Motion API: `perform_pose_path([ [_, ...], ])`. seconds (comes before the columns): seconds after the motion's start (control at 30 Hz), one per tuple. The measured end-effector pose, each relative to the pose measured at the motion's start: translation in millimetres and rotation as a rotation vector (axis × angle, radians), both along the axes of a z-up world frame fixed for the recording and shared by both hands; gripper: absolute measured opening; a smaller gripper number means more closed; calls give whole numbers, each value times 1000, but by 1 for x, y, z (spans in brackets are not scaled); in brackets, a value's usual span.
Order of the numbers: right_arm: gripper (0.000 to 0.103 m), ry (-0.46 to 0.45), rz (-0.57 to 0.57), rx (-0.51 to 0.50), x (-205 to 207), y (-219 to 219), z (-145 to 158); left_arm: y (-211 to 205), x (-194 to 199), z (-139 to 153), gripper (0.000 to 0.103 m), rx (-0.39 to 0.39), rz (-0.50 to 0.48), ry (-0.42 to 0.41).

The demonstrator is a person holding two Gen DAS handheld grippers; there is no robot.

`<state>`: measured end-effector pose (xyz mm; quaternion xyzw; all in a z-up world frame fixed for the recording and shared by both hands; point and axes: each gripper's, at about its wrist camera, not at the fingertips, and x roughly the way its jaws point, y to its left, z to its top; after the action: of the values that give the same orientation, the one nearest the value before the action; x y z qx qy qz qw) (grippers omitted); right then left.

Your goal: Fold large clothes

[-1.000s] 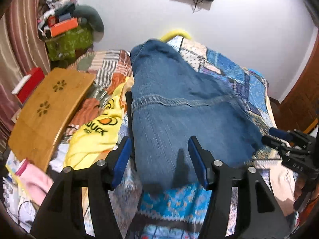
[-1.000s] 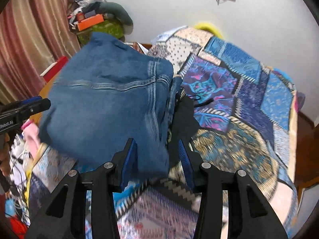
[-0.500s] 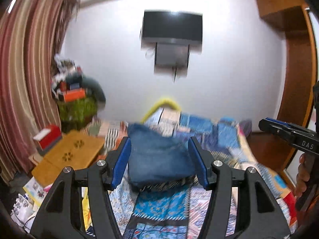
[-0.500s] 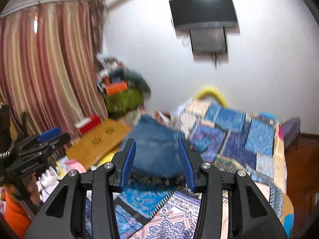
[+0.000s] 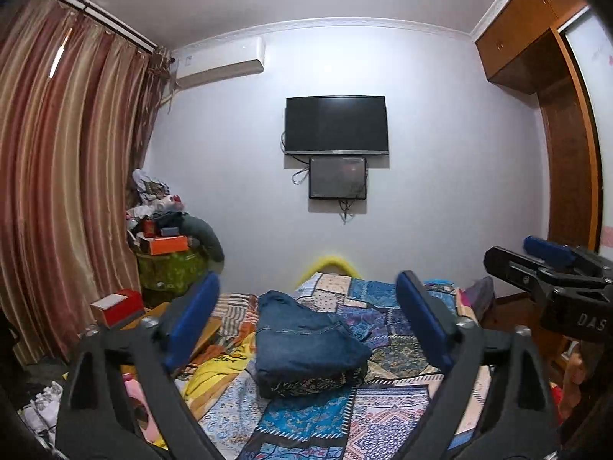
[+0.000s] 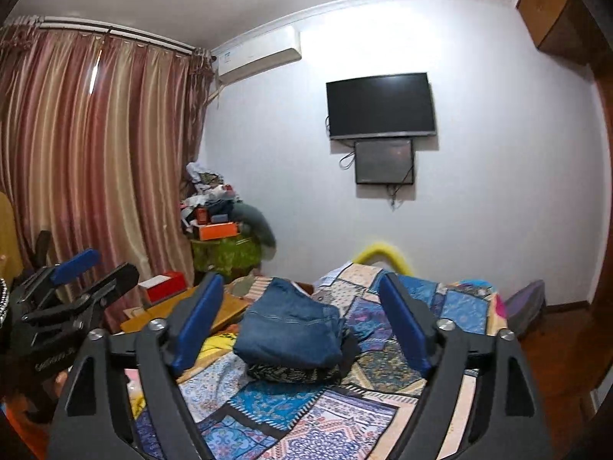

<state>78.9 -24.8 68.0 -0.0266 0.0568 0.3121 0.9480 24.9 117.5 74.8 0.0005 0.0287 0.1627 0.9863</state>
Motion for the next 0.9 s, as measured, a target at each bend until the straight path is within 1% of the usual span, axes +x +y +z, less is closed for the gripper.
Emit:
perform_pose_path([
  [0.03,90,-7,-11,-1,0,0,1,-1,-1,-2,97,7,10,-1],
  [0.1,101,-22,-32,4,-2,-1,1,-2,0,-3,99,4,14,2],
  [0.13,103,-26,-40,11,-2,-2,1,-1,-1,-4,100,-6,18,1],
  [0.37,103,-16,-60,24,0,-3,3,0,-5,-10,100,-50,15,6],
  [0.4,103,-15,-62,23,-3,-6,0,1,-4,-11,100,-53,18,8],
  [0.9,103,38,-48,15,-4,-13,-15,3,2,-17,100,-73,28,27],
])
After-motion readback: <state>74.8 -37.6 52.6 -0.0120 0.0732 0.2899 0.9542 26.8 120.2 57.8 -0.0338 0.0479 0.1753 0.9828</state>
